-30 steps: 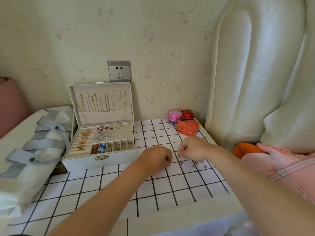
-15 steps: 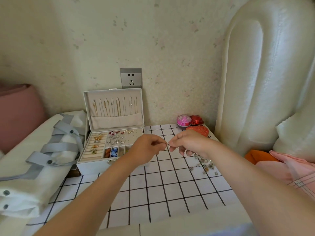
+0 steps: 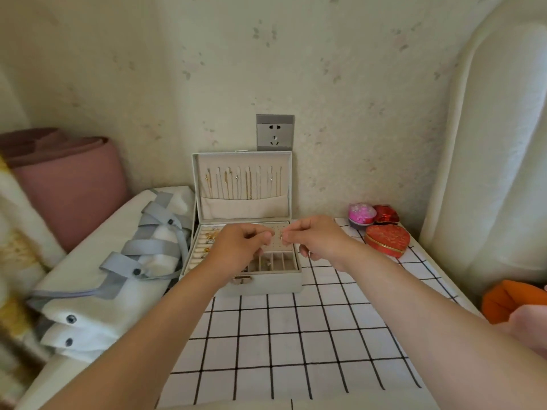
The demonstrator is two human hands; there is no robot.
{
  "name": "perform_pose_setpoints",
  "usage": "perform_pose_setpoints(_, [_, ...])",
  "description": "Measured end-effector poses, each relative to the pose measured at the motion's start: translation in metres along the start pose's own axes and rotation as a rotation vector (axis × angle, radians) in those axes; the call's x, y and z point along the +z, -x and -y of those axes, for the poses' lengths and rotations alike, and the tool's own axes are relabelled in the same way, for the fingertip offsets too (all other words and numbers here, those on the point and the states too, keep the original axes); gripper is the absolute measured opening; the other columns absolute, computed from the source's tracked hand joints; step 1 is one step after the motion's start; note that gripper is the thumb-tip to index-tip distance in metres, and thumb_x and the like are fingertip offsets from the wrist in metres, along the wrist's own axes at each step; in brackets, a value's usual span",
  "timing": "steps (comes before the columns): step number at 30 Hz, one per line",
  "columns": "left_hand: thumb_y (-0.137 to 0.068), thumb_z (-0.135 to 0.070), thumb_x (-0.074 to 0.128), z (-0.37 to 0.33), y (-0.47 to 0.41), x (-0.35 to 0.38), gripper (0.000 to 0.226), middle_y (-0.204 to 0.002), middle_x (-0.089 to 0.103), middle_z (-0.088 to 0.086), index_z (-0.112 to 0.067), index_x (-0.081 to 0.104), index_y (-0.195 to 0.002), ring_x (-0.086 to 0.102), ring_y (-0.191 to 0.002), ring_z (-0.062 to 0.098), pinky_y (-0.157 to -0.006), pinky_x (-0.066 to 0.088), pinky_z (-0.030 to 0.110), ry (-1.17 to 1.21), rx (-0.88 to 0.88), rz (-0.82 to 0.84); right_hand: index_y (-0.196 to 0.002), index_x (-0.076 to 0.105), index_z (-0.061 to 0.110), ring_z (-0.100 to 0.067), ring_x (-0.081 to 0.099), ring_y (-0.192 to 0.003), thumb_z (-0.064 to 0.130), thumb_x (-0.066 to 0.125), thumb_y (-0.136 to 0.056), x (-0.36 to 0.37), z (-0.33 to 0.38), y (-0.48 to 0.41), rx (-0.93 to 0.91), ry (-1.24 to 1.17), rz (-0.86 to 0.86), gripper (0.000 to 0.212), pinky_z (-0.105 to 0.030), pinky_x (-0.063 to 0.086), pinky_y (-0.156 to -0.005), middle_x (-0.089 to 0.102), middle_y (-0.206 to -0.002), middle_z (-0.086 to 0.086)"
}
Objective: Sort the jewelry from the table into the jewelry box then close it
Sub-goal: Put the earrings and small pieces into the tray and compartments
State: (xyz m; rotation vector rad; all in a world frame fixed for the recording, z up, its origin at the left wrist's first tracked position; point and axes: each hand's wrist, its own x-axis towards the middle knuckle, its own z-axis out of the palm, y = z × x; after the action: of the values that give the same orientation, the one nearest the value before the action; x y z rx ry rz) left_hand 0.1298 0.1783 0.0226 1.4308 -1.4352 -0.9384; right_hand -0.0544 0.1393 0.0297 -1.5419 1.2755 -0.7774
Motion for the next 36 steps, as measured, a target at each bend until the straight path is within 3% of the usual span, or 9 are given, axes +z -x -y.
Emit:
perform_pose_setpoints(2, [-0.095,-0.018,0.063,0.006,-0.003,-0.011,0.014,-0.087,0.074,-0.004,-0.019,0.077,-0.095,0.058,-0.058,0.004,-0.059,0.05,0.02,0.026,-0.047,0.003,-0.083,0.077,0.022,-0.007,0.054,-0.052,0.014,0.075,-0.084,0.011,0.001,-0.009,-0.037,0.066,-0.063,0.008,-0.02,0.04,-0.048,0.073,-0.073,0.007])
perform_pose_setpoints(5, [-0.097,-0.013,0.059,0.013,-0.005,-0.025,0.021,-0.075,0.068,0.007,-0.021,0.072,-0.111,0.055,-0.059,0.007,-0.059,0.05,0.018,0.027,-0.101,0.064,-0.076,0.075,0.03,-0.001,0.066,-0.077,0.018,0.076,-0.085,0.025,-0.006,-0.026,-0.131,0.266,-0.139,0.015,-0.025,0.054,-0.077,0.073,-0.08,0.013])
perform_pose_setpoints(7, [-0.096,-0.007,0.057,0.019,-0.007,-0.032,0.028,-0.077,0.069,0.009,-0.021,0.071,-0.115,0.056,-0.061,0.006,-0.06,0.048,0.016,0.0,-0.101,0.079,-0.077,0.075,0.033,-0.004,0.067,-0.086,0.023,0.074,-0.086,0.032,-0.011,-0.036,-0.169,0.406,-0.158,0.013,-0.031,0.056,-0.086,0.072,-0.085,0.015])
perform_pose_setpoints(12, [-0.094,-0.004,0.058,0.026,-0.01,-0.042,0.025,-0.064,0.067,-0.002,-0.015,0.074,-0.11,0.056,-0.056,0.004,-0.056,0.044,0.014,0.036,-0.069,0.074,-0.092,0.077,0.03,-0.006,0.065,-0.088,0.025,0.071,-0.088,0.045,-0.016,-0.044,-0.196,0.549,-0.192,0.008,-0.027,0.053,-0.079,0.07,-0.091,0.017])
perform_pose_setpoints(16, [-0.092,-0.007,0.064,0.027,-0.012,-0.043,0.019,-0.078,0.071,0.004,-0.014,0.074,-0.107,0.058,-0.059,0.005,-0.058,0.046,0.019,0.038,-0.065,0.089,-0.099,0.072,0.033,-0.006,0.063,-0.09,0.022,0.07,-0.088,0.045,-0.016,-0.042,-0.192,0.601,-0.171,0.015,-0.024,0.05,-0.078,0.066,-0.092,0.018])
perform_pose_setpoints(20, [-0.091,-0.012,0.067,0.023,-0.014,-0.046,0.011,-0.083,0.074,0.001,-0.015,0.076,-0.096,0.06,-0.06,0.006,-0.061,0.049,0.017,-0.019,-0.018,0.061,-0.103,0.071,0.029,0.001,0.064,-0.086,0.015,0.07,-0.091,0.044,0.004,-0.039,-0.28,0.328,-0.098,0.018,-0.024,0.051,-0.084,0.066,-0.095,0.015])
perform_pose_setpoints(24, [-0.093,-0.019,0.066,0.015,-0.018,-0.052,0.014,-0.076,0.073,0.005,-0.015,0.076,-0.084,0.057,-0.055,0.002,-0.052,0.04,0.01,-0.097,0.037,-0.015,-0.107,0.074,0.022,0.004,0.057,-0.05,0.006,0.072,-0.09,0.043,0.029,-0.031,-0.348,0.143,0.017,0.024,-0.023,0.054,-0.059,0.072,-0.096,0.001])
perform_pose_setpoints(33, [-0.089,-0.025,0.07,0.005,-0.026,-0.055,0.01,-0.08,0.075,-0.001,-0.017,0.076,-0.086,0.063,-0.06,0.006,-0.054,0.043,0.013,-0.043,0.049,-0.079,-0.101,0.077,0.019,0.002,0.059,-0.05,0.01,0.083,-0.078,0.046,0.039,-0.036,-0.422,0.125,-0.016,0.025,-0.022,0.054,-0.057,0.075,-0.085,0.005])
perform_pose_setpoints(36, [-0.09,-0.026,0.068,0.004,-0.03,-0.057,0.013,-0.081,0.075,0.0,-0.017,0.076,-0.086,0.066,-0.064,0.011,-0.064,0.05,0.02,-0.082,0.086,-0.058,-0.095,0.079,0.021,0.002,0.06,-0.055,0.012,0.083,-0.079,0.043,0.04,-0.043,-0.439,0.104,-0.026,0.019,-0.018,0.051,-0.057,0.076,-0.084,0.006])
